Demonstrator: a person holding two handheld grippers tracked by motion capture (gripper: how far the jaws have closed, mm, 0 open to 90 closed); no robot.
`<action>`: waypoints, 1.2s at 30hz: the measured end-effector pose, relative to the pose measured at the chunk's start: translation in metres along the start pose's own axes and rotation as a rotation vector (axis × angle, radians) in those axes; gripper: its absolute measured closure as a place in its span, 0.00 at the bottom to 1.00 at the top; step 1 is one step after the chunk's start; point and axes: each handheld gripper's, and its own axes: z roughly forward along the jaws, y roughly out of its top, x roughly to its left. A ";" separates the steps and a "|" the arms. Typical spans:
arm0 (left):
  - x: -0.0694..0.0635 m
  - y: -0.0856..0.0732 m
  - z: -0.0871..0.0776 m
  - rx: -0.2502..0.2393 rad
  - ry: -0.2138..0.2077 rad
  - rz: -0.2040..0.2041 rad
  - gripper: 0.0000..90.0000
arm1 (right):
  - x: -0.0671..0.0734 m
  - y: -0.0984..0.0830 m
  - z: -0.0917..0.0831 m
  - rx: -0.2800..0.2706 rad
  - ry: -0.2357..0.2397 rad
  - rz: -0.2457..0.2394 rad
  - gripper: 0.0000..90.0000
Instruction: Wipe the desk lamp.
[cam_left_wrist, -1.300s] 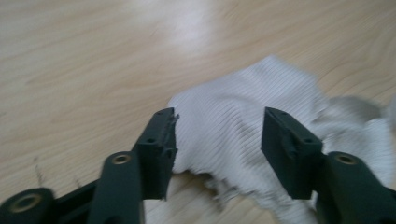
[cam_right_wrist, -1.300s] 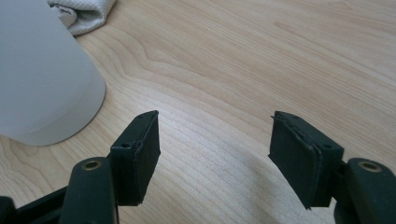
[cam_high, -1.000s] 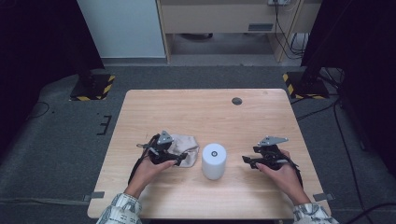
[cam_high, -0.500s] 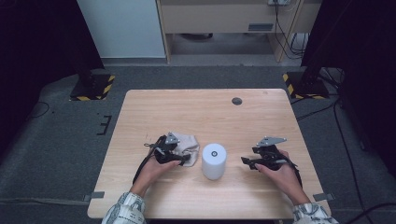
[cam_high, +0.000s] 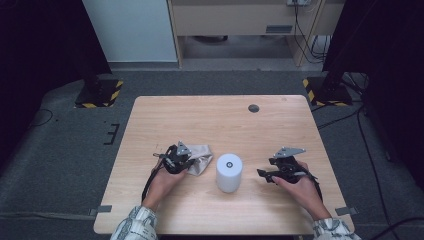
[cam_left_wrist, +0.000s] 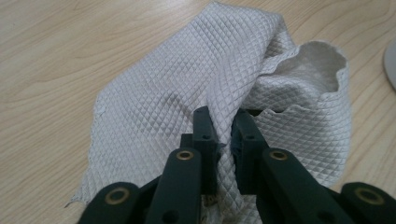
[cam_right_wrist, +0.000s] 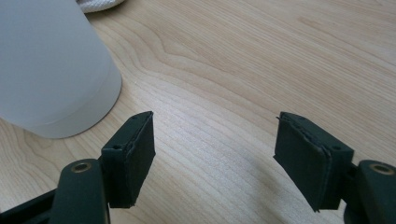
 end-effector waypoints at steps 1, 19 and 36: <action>0.000 0.000 -0.001 -0.004 -0.018 0.001 0.93 | 0.000 0.000 0.000 -0.003 -0.002 -0.002 0.32; -0.001 0.007 -0.049 -0.197 -0.130 -0.040 0.95 | 0.014 0.007 -0.003 -0.054 0.045 -0.042 0.31; -0.019 0.008 -0.079 -0.275 -0.152 -0.026 0.95 | 0.058 0.019 -0.008 -0.143 0.187 -0.155 0.13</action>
